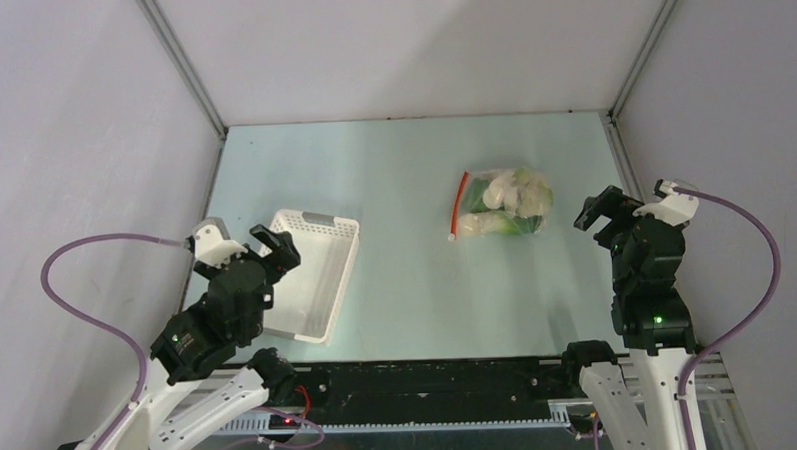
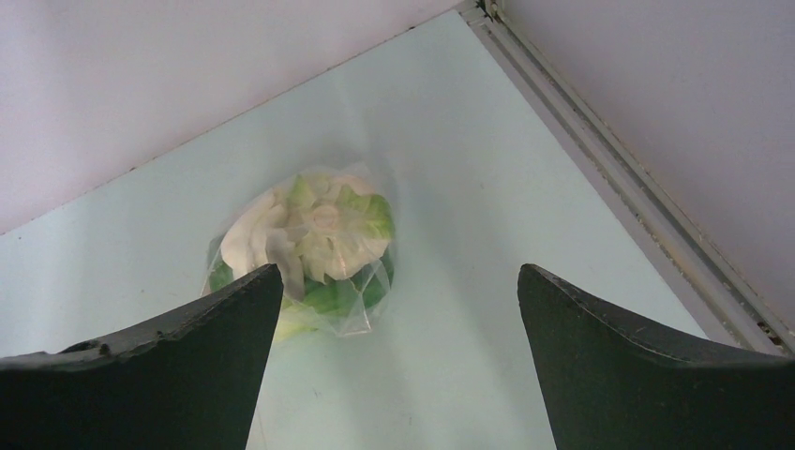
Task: Place the food in the zip-top bag and seal the zipper
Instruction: Reset both arms
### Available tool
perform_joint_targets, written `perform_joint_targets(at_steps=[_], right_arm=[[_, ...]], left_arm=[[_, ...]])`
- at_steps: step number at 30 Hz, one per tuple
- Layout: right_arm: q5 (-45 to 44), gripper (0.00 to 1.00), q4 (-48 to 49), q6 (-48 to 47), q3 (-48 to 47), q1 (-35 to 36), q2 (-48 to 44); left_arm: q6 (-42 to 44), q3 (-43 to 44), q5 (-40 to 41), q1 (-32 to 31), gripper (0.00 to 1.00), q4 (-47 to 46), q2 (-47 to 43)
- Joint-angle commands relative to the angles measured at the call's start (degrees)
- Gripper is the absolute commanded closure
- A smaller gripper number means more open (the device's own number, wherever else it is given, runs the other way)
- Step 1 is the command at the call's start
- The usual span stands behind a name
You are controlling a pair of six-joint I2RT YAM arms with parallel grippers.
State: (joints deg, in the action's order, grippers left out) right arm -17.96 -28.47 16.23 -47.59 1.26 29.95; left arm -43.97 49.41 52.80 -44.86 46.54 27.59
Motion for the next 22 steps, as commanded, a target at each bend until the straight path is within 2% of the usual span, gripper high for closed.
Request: perform_joint_targets(at_steps=[1,5,15,22], right_arm=[[-0.35,0.00,1.83,-0.66,0.14,-0.12,-0.67],[-1.34,0.00,1.61,-0.05,0.14,-0.17,-0.50],[-0.09,0.00,2.03,0.21,0.12,-0.13,-0.01],[0.00,0.00,2.01,0.14,0.05,-0.16,-0.10]], left_arm=[[-0.27,0.30,1.78,0.44,0.02,0.28,0.05],[1.54,1.16,-0.57,0.40,0.02,-0.49,0.66],[0.82,4.12,-0.26,0.39,0.02,0.70,3.59],[2.77,3.17,-1.14,0.43,0.02,-2.34,1.26]])
